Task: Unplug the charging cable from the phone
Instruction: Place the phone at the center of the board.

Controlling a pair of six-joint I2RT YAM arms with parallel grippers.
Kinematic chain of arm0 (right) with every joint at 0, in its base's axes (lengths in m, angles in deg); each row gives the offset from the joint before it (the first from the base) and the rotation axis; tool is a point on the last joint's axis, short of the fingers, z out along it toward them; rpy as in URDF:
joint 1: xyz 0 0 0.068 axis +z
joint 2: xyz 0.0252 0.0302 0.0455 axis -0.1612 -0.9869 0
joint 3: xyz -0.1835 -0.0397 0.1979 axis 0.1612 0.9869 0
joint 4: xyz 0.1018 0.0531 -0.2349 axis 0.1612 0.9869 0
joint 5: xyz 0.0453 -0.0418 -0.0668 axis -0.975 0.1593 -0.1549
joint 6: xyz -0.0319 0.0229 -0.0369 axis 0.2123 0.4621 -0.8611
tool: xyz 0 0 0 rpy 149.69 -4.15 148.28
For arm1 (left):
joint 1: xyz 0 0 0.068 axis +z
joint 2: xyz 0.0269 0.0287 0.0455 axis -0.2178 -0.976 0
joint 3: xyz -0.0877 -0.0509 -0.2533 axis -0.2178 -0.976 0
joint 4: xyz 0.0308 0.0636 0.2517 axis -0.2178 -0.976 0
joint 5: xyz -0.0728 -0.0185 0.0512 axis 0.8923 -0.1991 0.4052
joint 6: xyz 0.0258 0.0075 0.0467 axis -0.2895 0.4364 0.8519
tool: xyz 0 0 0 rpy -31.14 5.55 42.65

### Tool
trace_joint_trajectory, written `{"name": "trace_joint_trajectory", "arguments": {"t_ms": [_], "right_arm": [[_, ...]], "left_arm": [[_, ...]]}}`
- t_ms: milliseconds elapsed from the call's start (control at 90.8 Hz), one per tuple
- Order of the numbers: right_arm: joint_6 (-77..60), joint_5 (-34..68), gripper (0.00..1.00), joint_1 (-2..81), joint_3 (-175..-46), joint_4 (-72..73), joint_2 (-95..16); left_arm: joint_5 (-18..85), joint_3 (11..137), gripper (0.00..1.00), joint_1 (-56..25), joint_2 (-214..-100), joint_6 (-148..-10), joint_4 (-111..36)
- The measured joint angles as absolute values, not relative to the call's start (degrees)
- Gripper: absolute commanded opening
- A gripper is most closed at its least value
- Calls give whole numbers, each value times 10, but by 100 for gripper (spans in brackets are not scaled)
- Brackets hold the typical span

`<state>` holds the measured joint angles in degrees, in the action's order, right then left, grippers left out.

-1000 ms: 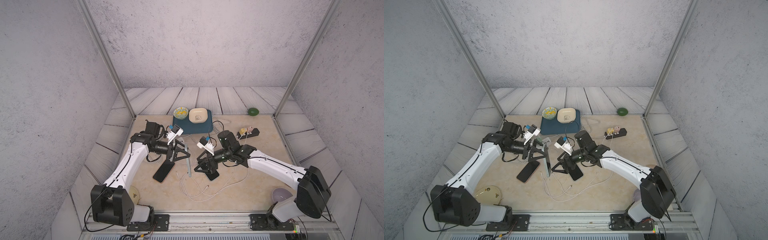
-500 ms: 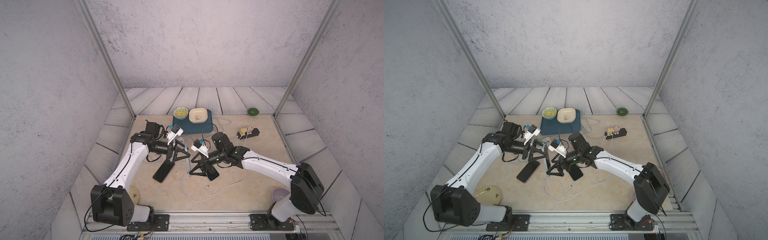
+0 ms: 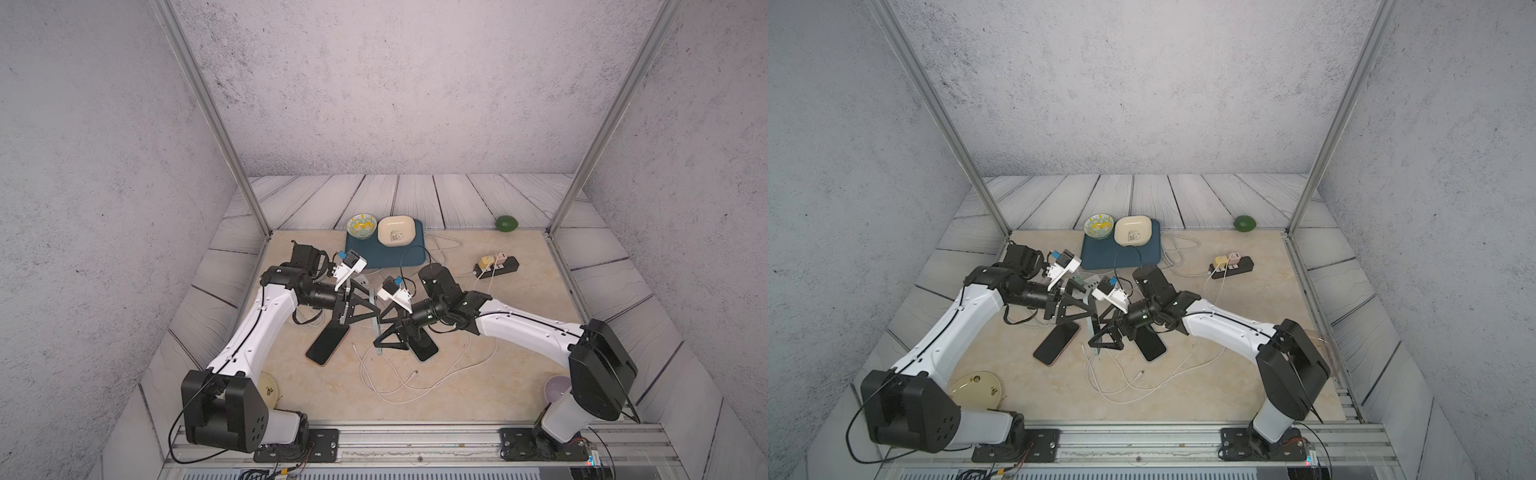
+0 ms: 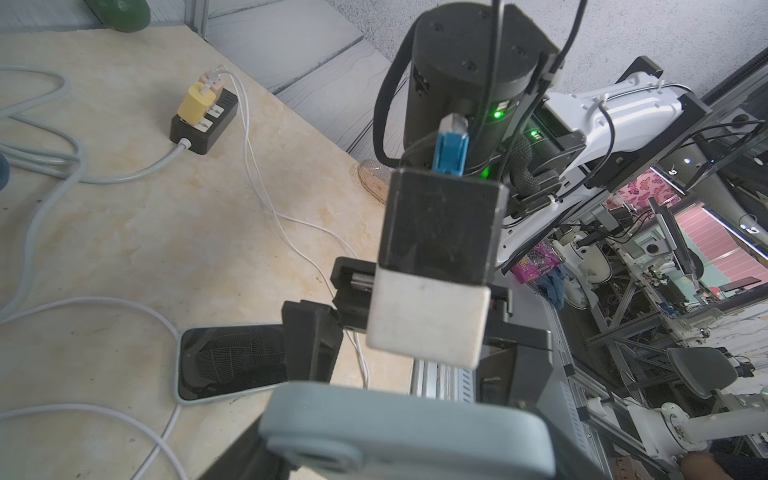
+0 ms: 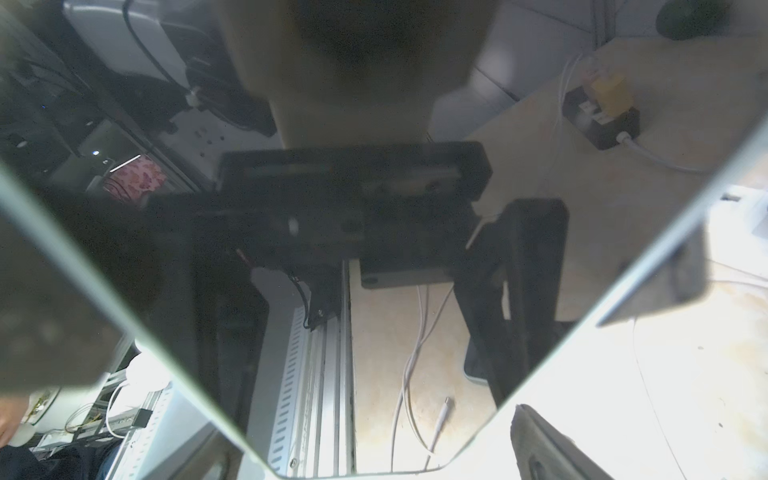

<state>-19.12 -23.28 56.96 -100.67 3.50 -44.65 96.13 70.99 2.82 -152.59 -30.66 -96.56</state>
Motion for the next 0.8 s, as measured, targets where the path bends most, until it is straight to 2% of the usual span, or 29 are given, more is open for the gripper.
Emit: {"name": "trace_joint_trajectory", "arguments": {"t_ms": [385,561,616,683,771,793,804], "right_arm": [[-184,-243,80,571,-1010,12,-451],[-178,-244,68,571,-1010,13,-452],[-177,-244,64,571,-1010,14,-452],[-177,-244,59,571,-1010,14,-452],[-177,-244,55,571,-1010,13,-452],[-177,-244,54,571,-1010,13,-453],[-178,-244,54,571,-1010,13,-453]], "left_arm": [[961,710,26,28,-1526,-302,-969],[961,710,33,28,-1526,-296,-968],[961,710,41,28,-1526,-295,-969],[960,710,58,28,-1526,-294,-968],[959,710,85,28,-1526,-294,-969],[959,710,97,28,-1526,-294,-968],[959,710,99,28,-1526,-294,-968]]}}
